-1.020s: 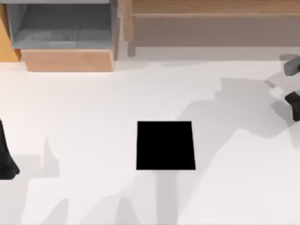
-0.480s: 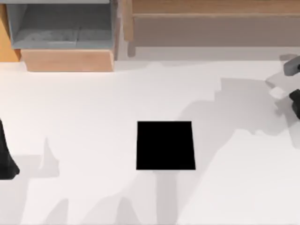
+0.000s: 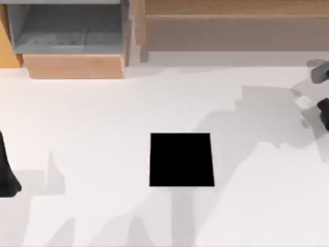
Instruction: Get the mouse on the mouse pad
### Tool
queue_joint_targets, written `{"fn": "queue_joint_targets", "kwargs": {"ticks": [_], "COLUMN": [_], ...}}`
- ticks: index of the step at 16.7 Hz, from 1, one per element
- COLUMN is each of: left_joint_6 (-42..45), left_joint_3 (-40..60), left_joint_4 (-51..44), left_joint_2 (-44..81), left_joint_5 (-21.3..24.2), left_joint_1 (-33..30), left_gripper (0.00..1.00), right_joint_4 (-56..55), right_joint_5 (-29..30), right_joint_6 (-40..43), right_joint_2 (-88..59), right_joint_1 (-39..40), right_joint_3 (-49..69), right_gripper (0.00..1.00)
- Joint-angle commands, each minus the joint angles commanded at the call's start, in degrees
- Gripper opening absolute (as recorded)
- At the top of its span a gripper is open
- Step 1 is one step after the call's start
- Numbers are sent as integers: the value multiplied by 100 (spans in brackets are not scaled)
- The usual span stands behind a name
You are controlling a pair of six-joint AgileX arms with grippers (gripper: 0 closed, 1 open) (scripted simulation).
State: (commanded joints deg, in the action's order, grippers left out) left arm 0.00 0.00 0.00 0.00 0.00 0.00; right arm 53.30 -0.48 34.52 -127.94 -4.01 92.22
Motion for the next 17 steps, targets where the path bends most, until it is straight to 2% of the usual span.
{"fn": "queue_joint_targets", "kwargs": {"ticks": [3,10,17], "left_joint_6": [0,0,0], "left_joint_3": [0,0,0], "left_joint_4": [0,0,0], "left_joint_2": [0,0,0], "left_joint_5": [0,0,0], "left_joint_1": [0,0,0], "left_gripper": [100,100,100], "right_joint_4": [234,1895,2006], "right_joint_5": [0,-5,1], "right_joint_6": [0,21,-65], "right_joint_2": [38,425,456], "right_joint_1": [-12,-13,64], "right_joint_3": [214,1416,1549], "right_gripper": [0,0,0]}}
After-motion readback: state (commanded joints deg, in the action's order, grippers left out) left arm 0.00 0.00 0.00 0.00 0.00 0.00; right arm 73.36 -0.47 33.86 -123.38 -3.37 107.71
